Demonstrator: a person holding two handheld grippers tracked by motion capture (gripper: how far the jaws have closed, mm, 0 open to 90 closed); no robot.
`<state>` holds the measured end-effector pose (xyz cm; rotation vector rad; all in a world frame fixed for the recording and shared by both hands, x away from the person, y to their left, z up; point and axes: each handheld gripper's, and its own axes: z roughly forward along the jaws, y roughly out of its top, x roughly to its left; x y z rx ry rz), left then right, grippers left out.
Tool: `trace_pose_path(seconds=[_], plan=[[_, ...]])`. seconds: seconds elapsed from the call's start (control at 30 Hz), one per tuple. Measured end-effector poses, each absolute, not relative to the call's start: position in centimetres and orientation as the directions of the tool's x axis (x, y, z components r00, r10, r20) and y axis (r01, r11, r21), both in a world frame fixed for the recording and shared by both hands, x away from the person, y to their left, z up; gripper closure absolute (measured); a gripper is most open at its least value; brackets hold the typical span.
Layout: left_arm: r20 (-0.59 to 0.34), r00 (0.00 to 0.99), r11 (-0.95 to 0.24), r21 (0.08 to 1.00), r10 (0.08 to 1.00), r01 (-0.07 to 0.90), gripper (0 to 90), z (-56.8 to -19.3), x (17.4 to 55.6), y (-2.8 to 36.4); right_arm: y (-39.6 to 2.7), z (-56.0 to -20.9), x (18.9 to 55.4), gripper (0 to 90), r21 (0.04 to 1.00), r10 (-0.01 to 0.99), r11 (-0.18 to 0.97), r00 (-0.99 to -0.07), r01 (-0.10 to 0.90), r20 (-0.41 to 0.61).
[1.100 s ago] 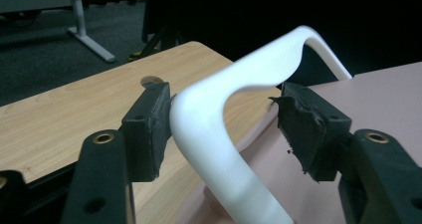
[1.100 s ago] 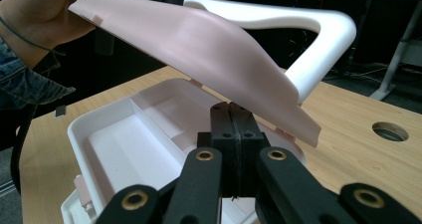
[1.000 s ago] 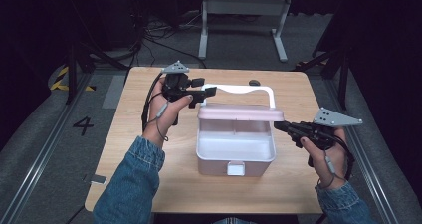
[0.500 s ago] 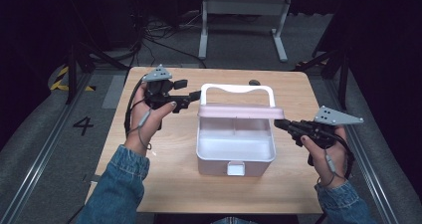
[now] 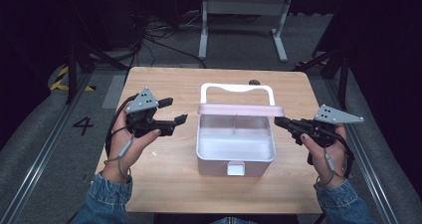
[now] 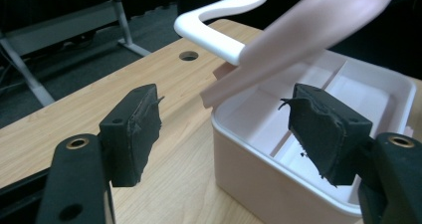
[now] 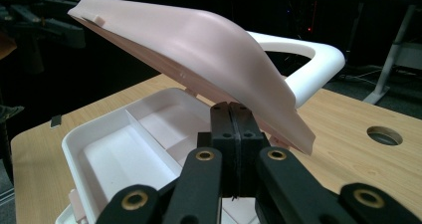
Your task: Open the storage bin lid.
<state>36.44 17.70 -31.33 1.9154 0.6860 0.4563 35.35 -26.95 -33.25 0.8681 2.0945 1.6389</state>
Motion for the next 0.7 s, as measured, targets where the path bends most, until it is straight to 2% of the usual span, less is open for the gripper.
trace_pose_path(seconds=[0.7], plan=[[0.032, 0.799, -0.332, 0.919, 0.600, 0.212, 24.8, -31.8, 37.7, 13.6, -27.1, -33.3, 35.6, 90.0, 0.956, 0.638, 0.130, -0.760, 0.264, 0.124]])
